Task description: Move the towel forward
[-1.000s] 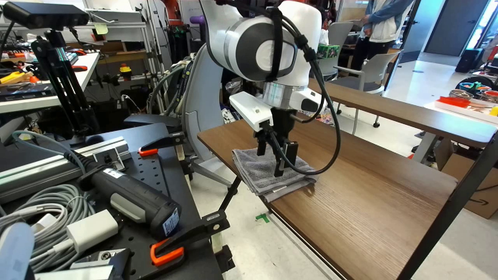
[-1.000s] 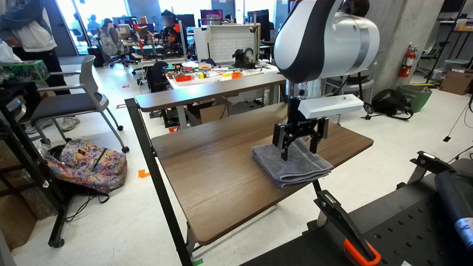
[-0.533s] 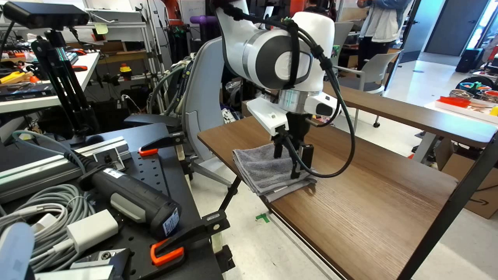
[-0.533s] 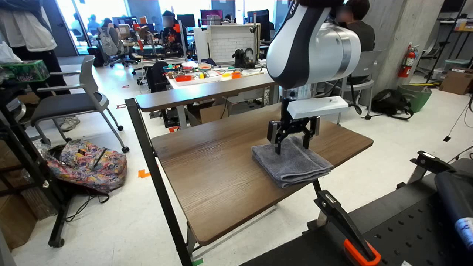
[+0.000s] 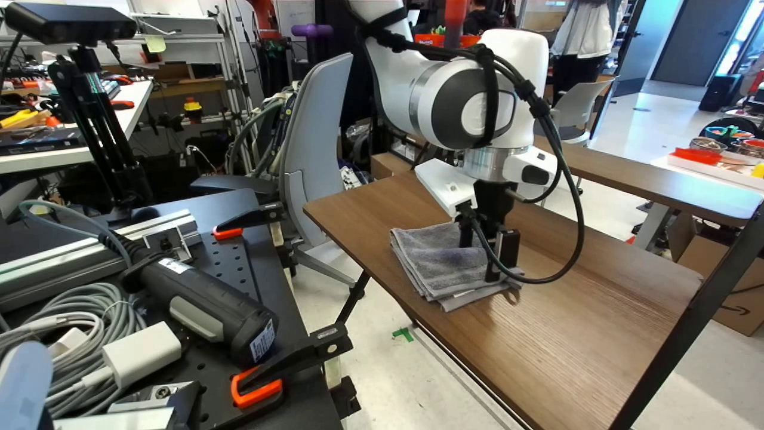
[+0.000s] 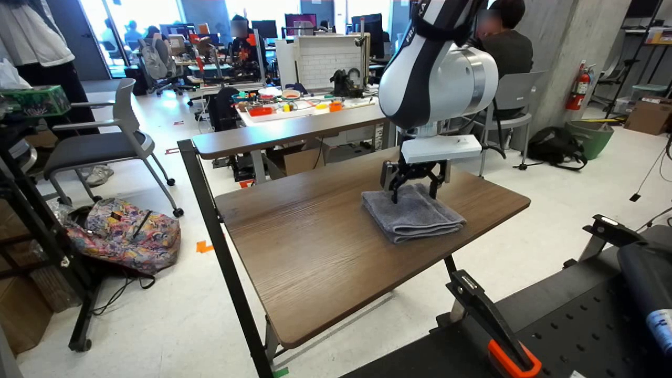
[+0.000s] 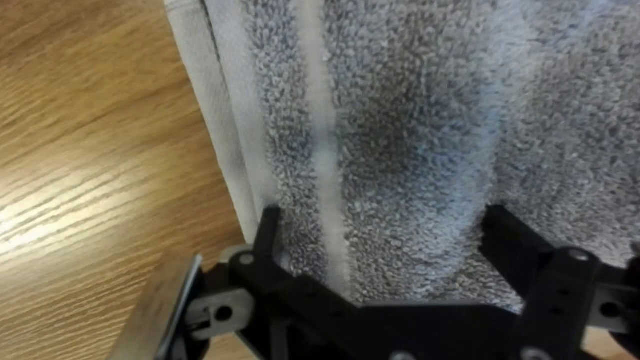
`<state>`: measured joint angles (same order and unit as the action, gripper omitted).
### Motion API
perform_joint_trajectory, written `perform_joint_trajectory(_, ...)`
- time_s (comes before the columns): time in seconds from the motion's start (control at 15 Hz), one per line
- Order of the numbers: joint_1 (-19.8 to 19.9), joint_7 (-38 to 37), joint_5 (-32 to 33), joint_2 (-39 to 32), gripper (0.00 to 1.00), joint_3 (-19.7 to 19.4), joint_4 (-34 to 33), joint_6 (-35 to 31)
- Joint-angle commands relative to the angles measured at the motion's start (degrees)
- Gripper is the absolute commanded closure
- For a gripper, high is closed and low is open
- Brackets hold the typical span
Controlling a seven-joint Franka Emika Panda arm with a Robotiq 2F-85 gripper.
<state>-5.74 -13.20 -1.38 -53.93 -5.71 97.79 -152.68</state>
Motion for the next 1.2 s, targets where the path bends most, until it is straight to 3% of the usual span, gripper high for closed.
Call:
perform_joint_trajectory(0.0, 0.41, -5.30, -2.03, -4.27, 0.00, -1.01, -8.06, 3.92)
perform_joint_trajectory(0.27, 2.63, -9.03, -4.74, -5.56, 0.00, 0.13, -13.82, 8.88)
perform_joint_trajectory(0.6, 2.93, -13.27, -5.39, -7.80, 0.00, -1.05, -19.63, 8.47)
perform_joint_trajectory(0.73, 2.57, -11.85, -4.40, -7.33, 0.00, -0.86, -18.54, 5.38)
perform_joint_trajectory(1.13, 1.73, -5.35, -4.10, -1.24, 0.00, 2.78, -5.59, 3.32)
